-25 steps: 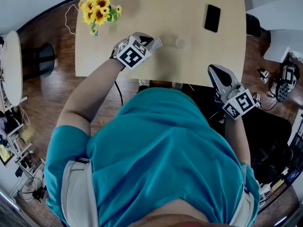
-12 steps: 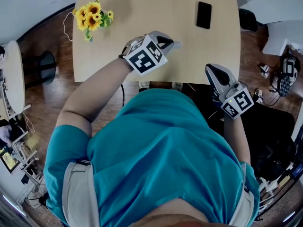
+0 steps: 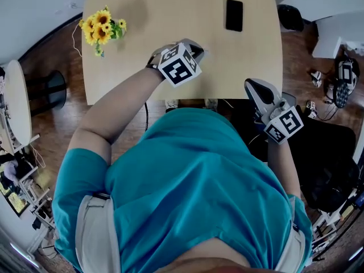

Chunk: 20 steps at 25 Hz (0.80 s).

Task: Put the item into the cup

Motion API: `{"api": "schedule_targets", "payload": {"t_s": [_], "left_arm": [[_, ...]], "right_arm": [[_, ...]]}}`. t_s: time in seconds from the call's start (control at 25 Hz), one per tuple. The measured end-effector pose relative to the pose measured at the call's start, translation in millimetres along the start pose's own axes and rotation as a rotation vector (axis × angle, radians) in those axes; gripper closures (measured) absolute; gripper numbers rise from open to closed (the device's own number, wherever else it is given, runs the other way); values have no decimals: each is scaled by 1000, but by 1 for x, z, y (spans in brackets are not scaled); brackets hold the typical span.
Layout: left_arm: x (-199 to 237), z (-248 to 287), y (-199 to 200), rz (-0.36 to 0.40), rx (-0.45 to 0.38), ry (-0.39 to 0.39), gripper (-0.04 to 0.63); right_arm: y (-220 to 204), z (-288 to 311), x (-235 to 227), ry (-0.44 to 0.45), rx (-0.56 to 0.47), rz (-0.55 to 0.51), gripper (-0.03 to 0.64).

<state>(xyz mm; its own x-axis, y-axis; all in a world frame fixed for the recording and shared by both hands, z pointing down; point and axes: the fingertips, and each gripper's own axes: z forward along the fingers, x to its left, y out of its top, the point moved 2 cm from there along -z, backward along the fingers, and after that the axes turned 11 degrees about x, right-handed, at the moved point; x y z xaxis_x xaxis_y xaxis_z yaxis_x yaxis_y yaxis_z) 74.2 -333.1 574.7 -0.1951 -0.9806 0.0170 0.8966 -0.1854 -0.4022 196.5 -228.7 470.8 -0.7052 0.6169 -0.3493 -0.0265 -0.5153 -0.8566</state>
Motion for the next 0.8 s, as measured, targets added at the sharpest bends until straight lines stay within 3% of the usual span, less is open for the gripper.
{"api": "schedule_targets", "payload": {"t_s": [0.8], "left_arm": [[4,42,-14,40,109,9,591]], "right_arm": [[-6,-9,-5,-18,-4,14,615]]}}
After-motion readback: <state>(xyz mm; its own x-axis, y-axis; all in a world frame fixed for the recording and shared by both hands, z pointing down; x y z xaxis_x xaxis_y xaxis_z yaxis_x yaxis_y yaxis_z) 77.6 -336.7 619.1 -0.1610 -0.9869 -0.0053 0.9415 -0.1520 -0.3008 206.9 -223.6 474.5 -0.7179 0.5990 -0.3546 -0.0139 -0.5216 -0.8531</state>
